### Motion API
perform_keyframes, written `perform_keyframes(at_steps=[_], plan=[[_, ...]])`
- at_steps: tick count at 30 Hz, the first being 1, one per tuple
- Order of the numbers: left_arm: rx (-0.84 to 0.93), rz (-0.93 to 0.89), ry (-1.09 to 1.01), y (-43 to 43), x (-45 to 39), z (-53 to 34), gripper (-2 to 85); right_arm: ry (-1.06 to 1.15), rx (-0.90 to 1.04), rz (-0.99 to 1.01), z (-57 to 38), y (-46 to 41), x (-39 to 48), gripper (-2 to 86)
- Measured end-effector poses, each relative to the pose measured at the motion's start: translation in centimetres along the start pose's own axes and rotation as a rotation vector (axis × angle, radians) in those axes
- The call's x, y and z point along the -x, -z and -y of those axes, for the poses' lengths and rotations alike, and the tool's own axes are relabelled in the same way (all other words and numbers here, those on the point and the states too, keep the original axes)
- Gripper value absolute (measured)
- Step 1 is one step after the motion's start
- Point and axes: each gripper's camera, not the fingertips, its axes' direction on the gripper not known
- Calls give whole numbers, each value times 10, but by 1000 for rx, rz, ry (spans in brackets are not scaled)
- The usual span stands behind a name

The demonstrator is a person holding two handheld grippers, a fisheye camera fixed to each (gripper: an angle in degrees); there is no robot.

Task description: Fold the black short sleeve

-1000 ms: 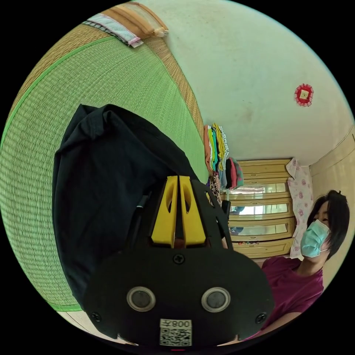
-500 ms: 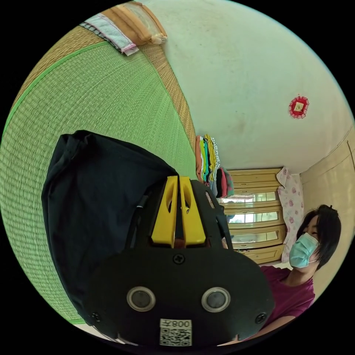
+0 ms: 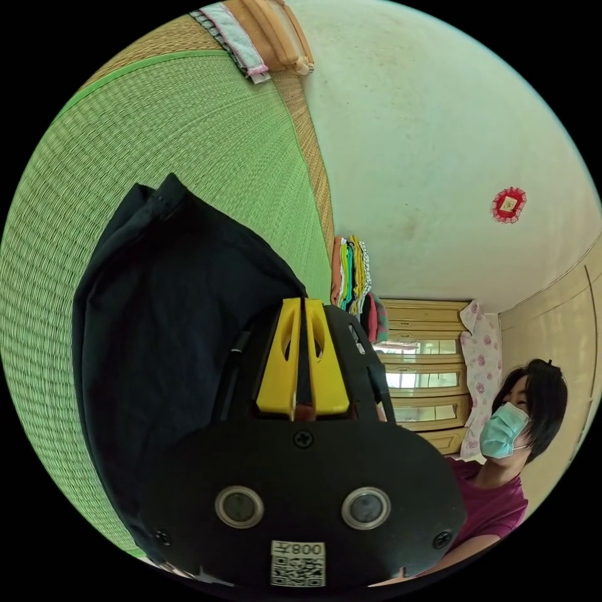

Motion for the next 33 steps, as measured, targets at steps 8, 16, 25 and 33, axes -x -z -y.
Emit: perform_keyframes(at_steps=[8,16,25,33], plan=[[-12,-7,6,14,-18,15,13,25,-65,12,16,2,8,1],[-49,-73,88,13,-17,47,40,8,-146,57,36,16,3,0],[-117,-72,124,25,-16,55,54,-41,-202,81,33,25,0,0],[-124,-42,90,23,-37,47,48,72,-95,85,30,-6,46,0]])
